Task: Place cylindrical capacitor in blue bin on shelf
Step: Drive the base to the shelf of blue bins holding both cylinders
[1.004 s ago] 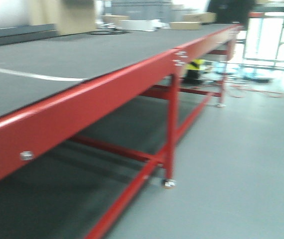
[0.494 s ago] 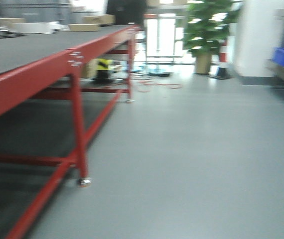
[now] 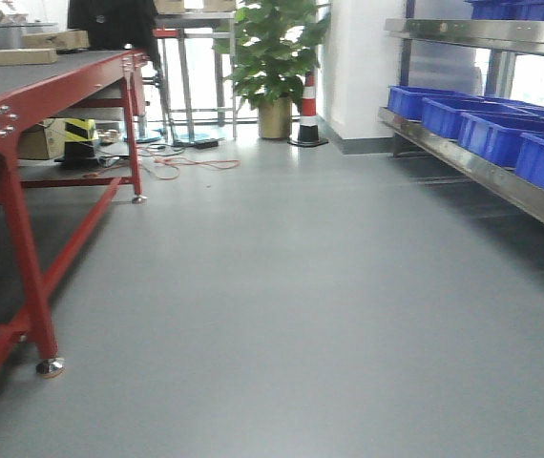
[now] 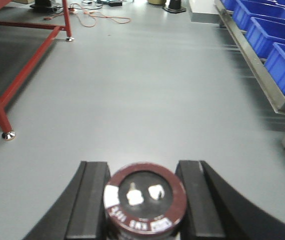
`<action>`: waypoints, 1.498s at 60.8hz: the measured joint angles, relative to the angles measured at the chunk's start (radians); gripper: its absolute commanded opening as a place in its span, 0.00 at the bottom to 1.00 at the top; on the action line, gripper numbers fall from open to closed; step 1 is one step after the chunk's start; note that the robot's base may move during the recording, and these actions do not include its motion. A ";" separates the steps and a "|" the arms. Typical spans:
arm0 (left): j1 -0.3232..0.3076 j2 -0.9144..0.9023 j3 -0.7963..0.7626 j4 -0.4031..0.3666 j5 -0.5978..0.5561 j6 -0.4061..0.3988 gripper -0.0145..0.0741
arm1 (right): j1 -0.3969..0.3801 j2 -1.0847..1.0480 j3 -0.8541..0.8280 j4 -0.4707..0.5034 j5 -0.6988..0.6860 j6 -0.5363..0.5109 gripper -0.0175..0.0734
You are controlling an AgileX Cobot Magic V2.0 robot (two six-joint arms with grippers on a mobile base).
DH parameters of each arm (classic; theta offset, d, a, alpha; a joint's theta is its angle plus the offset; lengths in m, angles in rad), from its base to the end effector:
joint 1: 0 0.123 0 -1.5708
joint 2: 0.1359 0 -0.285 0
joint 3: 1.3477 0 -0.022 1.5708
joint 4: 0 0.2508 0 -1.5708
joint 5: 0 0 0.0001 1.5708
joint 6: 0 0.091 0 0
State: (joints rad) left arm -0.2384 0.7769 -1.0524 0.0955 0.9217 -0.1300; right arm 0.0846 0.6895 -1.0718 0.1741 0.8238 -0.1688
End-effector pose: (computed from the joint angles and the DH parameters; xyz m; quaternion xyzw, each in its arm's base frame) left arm 0.1273 -0.0238 0.4100 0.0541 0.8721 -0.0422 0.4845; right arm 0.1039 0.0204 0.4348 -0.0914 0.8125 0.0621 0.5724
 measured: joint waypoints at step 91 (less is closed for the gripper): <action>-0.002 -0.002 0.000 0.002 0.000 0.000 0.04 | 0.000 -0.002 0.000 0.000 0.000 0.000 0.16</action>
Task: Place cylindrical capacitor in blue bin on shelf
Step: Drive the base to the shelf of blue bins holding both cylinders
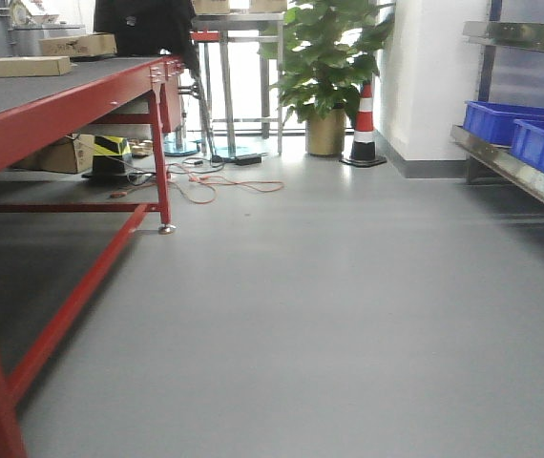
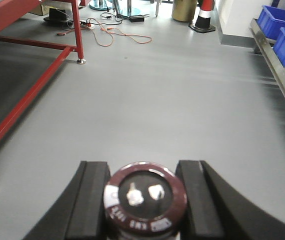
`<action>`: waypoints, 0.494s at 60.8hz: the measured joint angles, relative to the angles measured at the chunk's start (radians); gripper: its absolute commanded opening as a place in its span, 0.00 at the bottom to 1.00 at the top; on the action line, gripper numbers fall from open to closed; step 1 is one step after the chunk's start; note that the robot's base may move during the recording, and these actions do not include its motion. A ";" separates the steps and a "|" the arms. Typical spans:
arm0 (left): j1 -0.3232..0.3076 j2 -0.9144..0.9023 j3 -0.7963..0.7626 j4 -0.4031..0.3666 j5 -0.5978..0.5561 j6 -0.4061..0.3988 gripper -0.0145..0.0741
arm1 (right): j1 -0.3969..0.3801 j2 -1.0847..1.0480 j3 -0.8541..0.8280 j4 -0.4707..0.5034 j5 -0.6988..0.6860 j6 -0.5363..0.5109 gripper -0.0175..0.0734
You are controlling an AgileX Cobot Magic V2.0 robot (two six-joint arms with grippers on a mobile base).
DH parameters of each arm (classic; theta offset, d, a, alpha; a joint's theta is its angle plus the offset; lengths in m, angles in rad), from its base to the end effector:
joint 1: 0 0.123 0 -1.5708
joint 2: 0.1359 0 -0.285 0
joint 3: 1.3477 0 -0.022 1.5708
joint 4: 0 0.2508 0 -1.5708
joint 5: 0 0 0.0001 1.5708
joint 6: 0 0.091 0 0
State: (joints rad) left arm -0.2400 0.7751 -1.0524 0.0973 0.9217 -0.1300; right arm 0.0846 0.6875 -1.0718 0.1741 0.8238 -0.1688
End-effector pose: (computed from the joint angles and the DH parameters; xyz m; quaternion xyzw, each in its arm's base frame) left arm 0.1268 -0.0238 0.4103 0.0549 0.8716 -0.0419 0.4854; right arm 0.1033 0.0204 0.4350 -0.0914 0.8119 0.0620 0.5732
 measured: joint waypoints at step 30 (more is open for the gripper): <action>0.000 0.000 0.000 0.004 0.000 0.000 0.04 | 0.000 0.000 0.000 0.000 0.000 0.000 0.16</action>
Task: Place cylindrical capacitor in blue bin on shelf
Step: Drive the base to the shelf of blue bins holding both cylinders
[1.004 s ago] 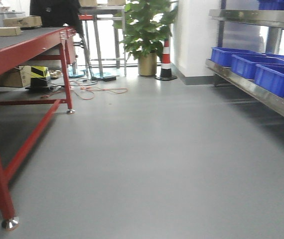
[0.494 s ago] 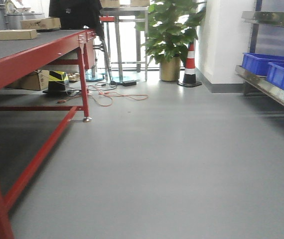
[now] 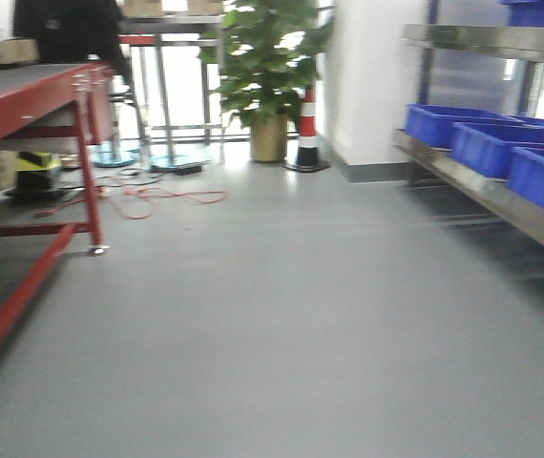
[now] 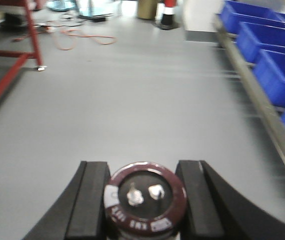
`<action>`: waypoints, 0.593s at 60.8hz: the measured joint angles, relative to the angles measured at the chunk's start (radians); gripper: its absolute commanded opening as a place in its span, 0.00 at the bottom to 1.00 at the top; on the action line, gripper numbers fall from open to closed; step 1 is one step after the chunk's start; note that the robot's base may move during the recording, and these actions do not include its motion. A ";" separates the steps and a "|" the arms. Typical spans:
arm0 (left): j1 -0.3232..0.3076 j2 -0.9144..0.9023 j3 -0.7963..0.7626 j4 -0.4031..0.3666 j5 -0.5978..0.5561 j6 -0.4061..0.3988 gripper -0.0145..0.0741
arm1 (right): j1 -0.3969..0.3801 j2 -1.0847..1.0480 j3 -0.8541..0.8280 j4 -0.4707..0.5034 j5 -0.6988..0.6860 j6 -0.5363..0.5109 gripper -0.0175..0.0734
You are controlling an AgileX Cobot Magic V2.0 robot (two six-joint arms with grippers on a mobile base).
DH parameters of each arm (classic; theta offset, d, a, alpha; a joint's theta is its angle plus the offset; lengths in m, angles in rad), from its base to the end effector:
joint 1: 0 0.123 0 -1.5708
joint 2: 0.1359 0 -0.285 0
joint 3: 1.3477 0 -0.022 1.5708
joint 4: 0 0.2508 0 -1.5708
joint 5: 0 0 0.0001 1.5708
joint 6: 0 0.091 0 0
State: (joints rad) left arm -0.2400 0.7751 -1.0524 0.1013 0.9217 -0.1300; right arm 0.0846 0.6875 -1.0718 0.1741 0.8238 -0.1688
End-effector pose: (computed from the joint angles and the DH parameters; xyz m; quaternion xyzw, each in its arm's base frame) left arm 0.1269 -0.0235 0.4103 0.0552 0.8715 -0.0399 0.4857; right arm 0.1033 0.0204 0.4350 -0.0914 0.8119 0.0620 0.5732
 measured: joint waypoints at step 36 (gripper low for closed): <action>0.000 0.000 0.000 0.000 0.000 0.000 0.04 | 0.000 0.000 0.000 0.000 0.000 0.000 0.16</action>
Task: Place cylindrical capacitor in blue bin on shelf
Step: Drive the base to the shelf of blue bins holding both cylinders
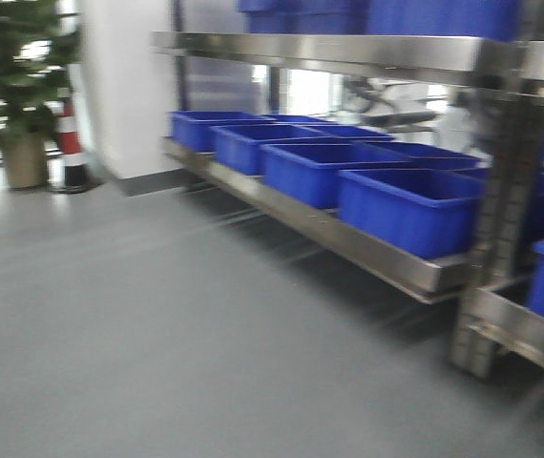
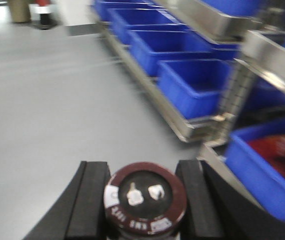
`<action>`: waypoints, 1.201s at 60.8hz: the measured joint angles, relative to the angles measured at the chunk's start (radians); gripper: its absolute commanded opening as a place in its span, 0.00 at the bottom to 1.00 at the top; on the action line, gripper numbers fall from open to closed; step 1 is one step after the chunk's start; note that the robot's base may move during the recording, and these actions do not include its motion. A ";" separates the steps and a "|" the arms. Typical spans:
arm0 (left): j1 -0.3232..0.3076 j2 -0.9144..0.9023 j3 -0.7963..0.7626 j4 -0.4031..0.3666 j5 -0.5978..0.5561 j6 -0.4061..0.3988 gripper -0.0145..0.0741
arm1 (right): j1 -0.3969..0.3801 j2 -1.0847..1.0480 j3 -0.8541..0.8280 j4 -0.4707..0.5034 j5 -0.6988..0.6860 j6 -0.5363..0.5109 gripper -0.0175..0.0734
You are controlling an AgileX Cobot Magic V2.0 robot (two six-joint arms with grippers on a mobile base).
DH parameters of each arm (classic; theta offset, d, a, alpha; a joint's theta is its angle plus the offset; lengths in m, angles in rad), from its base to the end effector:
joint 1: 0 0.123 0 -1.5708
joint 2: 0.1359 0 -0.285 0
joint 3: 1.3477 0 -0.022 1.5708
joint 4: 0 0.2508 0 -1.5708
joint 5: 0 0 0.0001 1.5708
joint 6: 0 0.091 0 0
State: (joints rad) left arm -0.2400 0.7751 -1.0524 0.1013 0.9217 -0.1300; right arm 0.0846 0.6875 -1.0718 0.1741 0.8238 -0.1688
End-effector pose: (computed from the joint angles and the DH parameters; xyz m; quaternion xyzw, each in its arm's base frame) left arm 0.1269 -0.0235 0.4103 0.0552 0.8715 -0.0399 0.4857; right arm 0.1033 0.0204 0.4350 -0.0914 0.8119 0.0620 0.5732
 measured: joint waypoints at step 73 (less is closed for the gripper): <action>0.000 0.000 0.000 0.000 0.000 0.000 0.04 | 0.000 0.000 0.000 0.000 0.000 0.000 0.16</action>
State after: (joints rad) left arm -0.2400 0.7751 -1.0524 0.1013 0.9217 -0.1300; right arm 0.0846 0.6875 -1.0718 0.1741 0.8238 -0.1688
